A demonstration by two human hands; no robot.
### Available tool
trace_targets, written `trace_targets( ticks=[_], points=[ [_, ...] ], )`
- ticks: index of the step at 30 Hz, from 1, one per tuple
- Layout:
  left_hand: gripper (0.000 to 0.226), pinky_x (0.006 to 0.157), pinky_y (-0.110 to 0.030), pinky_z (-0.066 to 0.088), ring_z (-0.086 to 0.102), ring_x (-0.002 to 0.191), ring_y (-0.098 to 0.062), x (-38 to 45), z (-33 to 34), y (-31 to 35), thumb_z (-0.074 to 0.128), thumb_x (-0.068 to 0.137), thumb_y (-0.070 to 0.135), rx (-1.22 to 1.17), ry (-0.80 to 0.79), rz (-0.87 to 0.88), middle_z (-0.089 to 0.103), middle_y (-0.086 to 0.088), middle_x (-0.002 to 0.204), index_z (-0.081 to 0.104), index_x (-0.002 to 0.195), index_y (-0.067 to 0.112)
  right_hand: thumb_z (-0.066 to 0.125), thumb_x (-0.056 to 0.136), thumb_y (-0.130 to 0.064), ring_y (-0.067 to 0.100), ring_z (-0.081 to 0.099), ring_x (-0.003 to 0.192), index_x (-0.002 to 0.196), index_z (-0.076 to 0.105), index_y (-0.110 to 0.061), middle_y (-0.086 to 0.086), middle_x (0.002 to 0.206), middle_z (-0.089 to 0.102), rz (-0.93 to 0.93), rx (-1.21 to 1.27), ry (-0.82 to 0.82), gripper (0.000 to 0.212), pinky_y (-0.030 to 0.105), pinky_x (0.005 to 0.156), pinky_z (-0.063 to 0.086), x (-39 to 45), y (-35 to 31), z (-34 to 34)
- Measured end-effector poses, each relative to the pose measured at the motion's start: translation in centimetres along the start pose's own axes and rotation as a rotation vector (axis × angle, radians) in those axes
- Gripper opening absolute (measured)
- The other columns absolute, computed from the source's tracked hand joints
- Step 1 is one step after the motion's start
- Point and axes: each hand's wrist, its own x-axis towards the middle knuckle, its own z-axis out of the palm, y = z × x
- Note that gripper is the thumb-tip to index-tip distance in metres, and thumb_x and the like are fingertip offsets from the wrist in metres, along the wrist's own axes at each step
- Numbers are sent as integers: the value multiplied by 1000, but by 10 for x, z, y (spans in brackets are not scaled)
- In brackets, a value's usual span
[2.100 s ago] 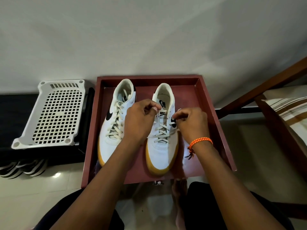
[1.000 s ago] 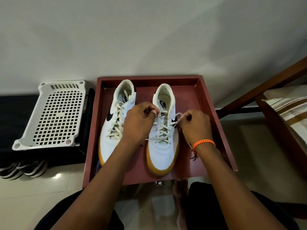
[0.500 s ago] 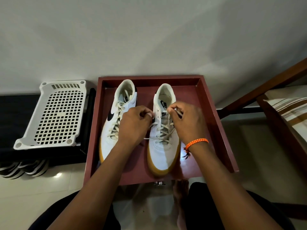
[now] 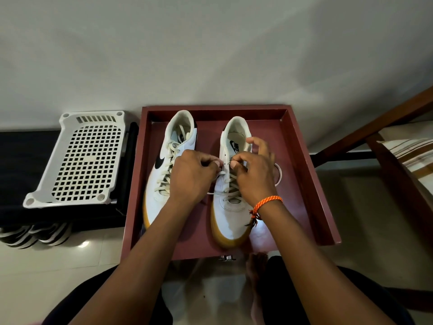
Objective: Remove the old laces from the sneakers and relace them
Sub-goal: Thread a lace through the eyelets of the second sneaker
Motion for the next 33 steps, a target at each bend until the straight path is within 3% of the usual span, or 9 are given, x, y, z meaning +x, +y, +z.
trace_targets(
  ticks=[6, 11, 15, 18, 23, 26, 28, 31, 33],
  points=[
    [10, 71, -40, 63, 72, 71, -2, -2, 3, -1, 76, 92, 26, 164, 51, 76, 77, 16, 78, 85, 92, 31, 76, 92, -16, 20, 38, 133, 82, 75, -30, -15, 152, 43, 0, 110, -18, 17, 50, 107, 39, -4, -2, 2],
    [4, 69, -38, 61, 70, 70, -4, -7, 6, 5, 82, 88, 37, 282, 105, 91, 72, 17, 71, 80, 85, 35, 66, 96, -18, 27, 37, 136, 102, 77, -23, -12, 156, 44, -98, -242, -160, 13, 47, 101, 39, -3, -6, -10],
    [7, 65, -37, 60, 66, 66, -4, -8, 10, 11, 77, 89, 34, 312, 122, 113, 67, 16, 68, 75, 83, 31, 66, 97, -23, 25, 41, 134, 109, 76, -22, -10, 155, 44, -154, -355, -163, 15, 46, 102, 40, -5, -4, -15],
    [10, 66, -41, 61, 65, 64, -4, -7, 11, 13, 74, 90, 28, 269, 118, 116, 67, 14, 68, 72, 80, 27, 69, 97, -25, 24, 45, 128, 109, 74, -20, -9, 153, 46, -185, -364, -137, 14, 45, 94, 48, -5, 0, -16],
    [9, 77, -43, 66, 76, 75, -9, 5, -5, 19, 69, 94, 25, -113, 190, 64, 78, 7, 81, 74, 89, 20, 71, 95, -18, 23, 48, 124, 106, 74, -20, -9, 151, 48, -208, -330, -112, 12, 39, 88, 51, -5, 1, -16],
    [24, 71, -34, 60, 70, 72, -2, 3, -6, 10, 67, 101, 45, 143, 27, 122, 73, 13, 74, 70, 87, 26, 70, 96, -18, 23, 47, 124, 99, 75, -19, -8, 151, 49, -199, -271, -104, 6, 37, 88, 49, -6, 1, -17],
    [35, 61, -33, 52, 65, 64, -7, -5, 5, 2, 61, 103, 54, 335, -55, 159, 67, 10, 66, 63, 81, 26, 69, 97, -18, 24, 47, 123, 95, 75, -18, -8, 150, 50, -188, -246, -105, 6, 38, 88, 49, -6, 1, -18],
    [30, 56, -34, 45, 59, 61, -13, -7, 13, 4, 61, 104, 39, 389, -7, 244, 60, 6, 63, 57, 79, 24, 71, 95, -16, 24, 48, 123, 99, 76, -18, -8, 150, 51, -190, -253, -111, 7, 40, 87, 51, -5, 2, -18],
    [30, 57, -40, 50, 61, 61, -17, 0, 6, 9, 59, 104, 36, 270, 39, 237, 62, 3, 64, 58, 78, 23, 72, 95, -16, 23, 48, 124, 100, 77, -19, -10, 150, 51, -189, -262, -114, 8, 40, 87, 52, -5, 3, -19]
  ],
)
